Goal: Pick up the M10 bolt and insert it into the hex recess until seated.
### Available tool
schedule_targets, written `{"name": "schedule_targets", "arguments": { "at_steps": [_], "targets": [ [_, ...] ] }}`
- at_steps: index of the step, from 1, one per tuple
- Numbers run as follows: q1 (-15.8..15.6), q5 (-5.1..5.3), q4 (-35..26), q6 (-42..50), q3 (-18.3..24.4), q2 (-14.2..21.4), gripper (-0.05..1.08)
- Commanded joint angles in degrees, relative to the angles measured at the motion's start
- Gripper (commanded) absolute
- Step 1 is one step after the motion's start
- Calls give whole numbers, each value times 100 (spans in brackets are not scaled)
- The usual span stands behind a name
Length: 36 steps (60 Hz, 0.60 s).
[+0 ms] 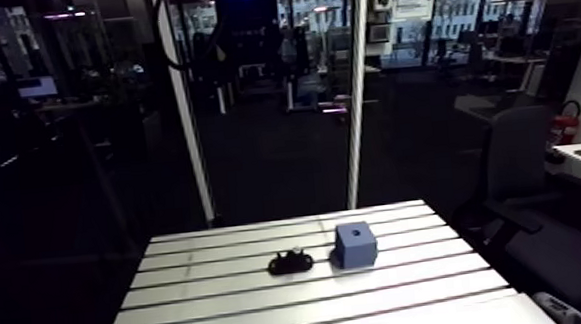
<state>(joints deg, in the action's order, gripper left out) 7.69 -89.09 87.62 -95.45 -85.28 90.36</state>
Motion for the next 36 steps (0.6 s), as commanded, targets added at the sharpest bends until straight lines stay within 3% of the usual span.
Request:
{"name": "schedule_targets", "arguments": {
  "at_steps": [1,16,36],
  "targets": [
    [12,-102,81,-211,-194,-6,0],
    [124,-130,1026,-770,-970,29,0],
    [215,-122,1907,-907,-1669,-124,1]
  ]
}}
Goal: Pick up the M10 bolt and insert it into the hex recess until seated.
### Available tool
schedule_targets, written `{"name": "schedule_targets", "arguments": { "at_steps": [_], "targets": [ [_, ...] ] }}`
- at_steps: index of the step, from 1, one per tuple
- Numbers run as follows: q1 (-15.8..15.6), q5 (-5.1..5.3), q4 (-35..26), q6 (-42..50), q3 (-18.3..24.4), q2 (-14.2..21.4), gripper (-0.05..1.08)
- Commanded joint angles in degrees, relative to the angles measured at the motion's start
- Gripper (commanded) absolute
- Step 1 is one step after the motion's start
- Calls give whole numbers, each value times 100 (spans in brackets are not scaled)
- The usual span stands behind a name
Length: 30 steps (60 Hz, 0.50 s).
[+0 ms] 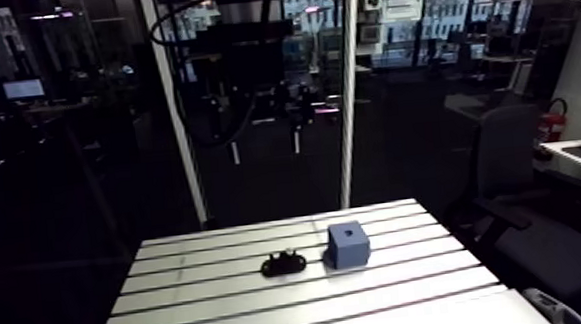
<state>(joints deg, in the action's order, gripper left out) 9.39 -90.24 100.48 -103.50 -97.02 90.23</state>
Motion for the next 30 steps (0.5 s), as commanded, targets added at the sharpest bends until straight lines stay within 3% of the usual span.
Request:
{"name": "schedule_targets", "arguments": {
  "at_steps": [1,15,30],
  "targets": [
    [46,-6,621,-102,-494,-111,1],
    [54,2,1514,-96,-908,-371,1],
    [46,36,1889,-62,-976,-533,1]
  ]
}}
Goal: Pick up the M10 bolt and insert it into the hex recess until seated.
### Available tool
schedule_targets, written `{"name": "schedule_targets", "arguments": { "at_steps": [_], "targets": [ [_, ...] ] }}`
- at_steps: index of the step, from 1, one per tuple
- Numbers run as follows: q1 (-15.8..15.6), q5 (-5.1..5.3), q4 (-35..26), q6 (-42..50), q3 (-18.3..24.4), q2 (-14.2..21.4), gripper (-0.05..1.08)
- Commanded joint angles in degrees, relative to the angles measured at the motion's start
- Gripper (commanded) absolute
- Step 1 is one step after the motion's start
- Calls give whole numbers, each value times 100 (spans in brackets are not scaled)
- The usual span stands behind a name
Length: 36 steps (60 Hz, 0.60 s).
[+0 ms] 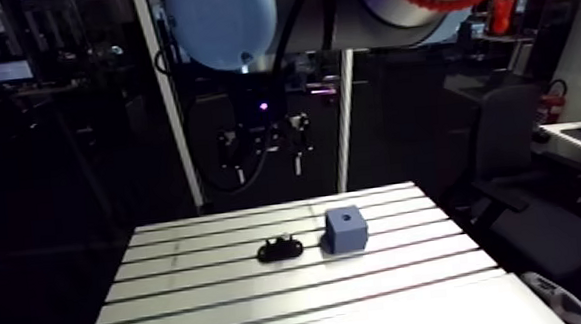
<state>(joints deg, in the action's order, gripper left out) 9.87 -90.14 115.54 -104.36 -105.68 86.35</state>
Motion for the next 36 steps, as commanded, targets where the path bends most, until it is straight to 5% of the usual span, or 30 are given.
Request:
{"name": "schedule_targets", "arguments": {
  "at_steps": [1,12,36],
  "targets": [
    [-3,27,475,17,-144,-179,1],
    [6,36,1285,-10,-382,-382,1],
    [129,45,1589,-26,-467,-766,1]
  ]
}}
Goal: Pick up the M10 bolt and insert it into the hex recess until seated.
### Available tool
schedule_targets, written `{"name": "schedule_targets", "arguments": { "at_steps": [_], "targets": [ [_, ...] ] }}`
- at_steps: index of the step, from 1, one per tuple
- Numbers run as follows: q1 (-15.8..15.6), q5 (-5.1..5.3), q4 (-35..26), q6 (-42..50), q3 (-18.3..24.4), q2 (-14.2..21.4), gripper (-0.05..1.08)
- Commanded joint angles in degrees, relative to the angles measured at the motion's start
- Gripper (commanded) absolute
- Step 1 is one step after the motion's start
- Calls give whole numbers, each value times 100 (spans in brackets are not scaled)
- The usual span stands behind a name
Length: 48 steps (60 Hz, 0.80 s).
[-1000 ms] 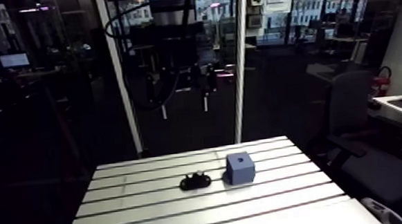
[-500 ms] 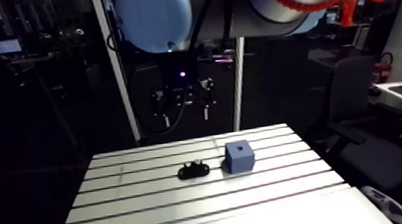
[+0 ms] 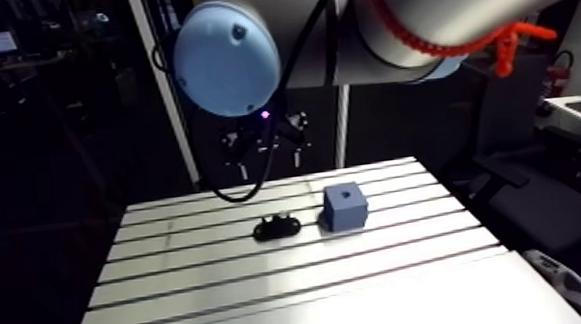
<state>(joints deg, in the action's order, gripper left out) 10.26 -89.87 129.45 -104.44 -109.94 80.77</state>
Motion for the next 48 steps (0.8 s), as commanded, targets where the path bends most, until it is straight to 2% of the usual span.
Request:
{"name": "schedule_targets", "arguments": {
  "at_steps": [1,12,20,32,48],
  "targets": [
    [91,17,200,-41,-41,-252,1],
    [133,17,209,-310,-50,-371,1],
    [142,130,235,-504,-43,-450,1],
    [100,97,564,-708,-74,-582,1],
    [82,96,587,-907,-138,-620,1]
  ]
}}
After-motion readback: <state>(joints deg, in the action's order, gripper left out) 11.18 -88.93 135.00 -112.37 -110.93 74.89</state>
